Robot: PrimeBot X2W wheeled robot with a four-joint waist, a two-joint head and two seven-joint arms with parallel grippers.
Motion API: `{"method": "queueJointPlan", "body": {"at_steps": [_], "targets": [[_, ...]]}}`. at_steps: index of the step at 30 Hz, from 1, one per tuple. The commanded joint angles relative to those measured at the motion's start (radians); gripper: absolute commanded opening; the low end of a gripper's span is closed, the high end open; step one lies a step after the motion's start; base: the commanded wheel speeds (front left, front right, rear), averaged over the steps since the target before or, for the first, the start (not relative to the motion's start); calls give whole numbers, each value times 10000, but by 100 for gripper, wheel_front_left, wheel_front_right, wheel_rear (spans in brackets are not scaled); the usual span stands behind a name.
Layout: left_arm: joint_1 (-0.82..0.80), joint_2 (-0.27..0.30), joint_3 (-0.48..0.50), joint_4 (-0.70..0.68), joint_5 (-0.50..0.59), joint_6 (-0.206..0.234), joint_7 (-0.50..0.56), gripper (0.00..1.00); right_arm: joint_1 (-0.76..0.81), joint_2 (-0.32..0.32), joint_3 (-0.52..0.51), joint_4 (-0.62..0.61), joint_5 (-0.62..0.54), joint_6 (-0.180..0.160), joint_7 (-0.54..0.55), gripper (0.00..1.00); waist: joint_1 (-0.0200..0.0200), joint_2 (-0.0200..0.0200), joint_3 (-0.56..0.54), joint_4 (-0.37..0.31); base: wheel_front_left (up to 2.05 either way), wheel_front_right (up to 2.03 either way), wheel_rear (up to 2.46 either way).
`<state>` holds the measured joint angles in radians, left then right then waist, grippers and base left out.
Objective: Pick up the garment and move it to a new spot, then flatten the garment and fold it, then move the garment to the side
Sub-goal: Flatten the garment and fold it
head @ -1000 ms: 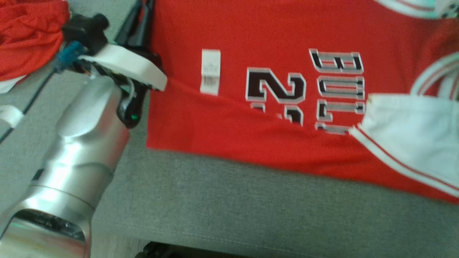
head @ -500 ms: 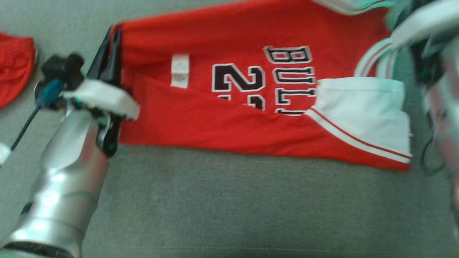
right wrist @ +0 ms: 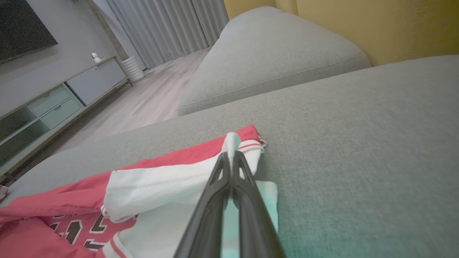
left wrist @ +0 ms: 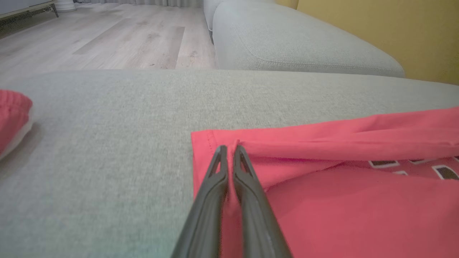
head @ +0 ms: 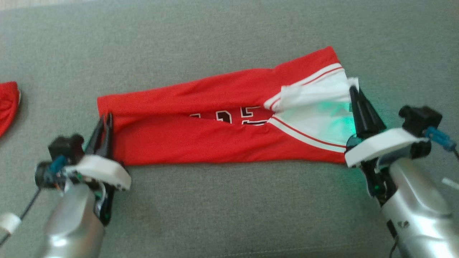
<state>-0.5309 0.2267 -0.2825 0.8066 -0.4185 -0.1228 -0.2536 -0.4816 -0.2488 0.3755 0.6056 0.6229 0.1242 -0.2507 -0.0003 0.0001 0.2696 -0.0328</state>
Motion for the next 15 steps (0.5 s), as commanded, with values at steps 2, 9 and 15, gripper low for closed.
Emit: {"method": "queueJointPlan", "body": {"at_steps": [2, 9, 15], "targets": [[222, 105, 660, -363, 243, 99, -82, 0, 260, 153, -47, -288, 120, 65, -110, 0, 3, -1, -260, -37, 0, 0, 0], [861, -284, 1135, -486, 830, 420, -82, 100, 730, 475, -286, 232, 147, 65, -110, 100, 3, -1, -599, 108, 0, 0, 0], [1757, -679, 2002, -1302, 1310, 853, -82, 100, 1129, 707, -1364, -9, -433, 65, -110, 100, 3, -1, -1077, 233, 0, 0, 0]]}}
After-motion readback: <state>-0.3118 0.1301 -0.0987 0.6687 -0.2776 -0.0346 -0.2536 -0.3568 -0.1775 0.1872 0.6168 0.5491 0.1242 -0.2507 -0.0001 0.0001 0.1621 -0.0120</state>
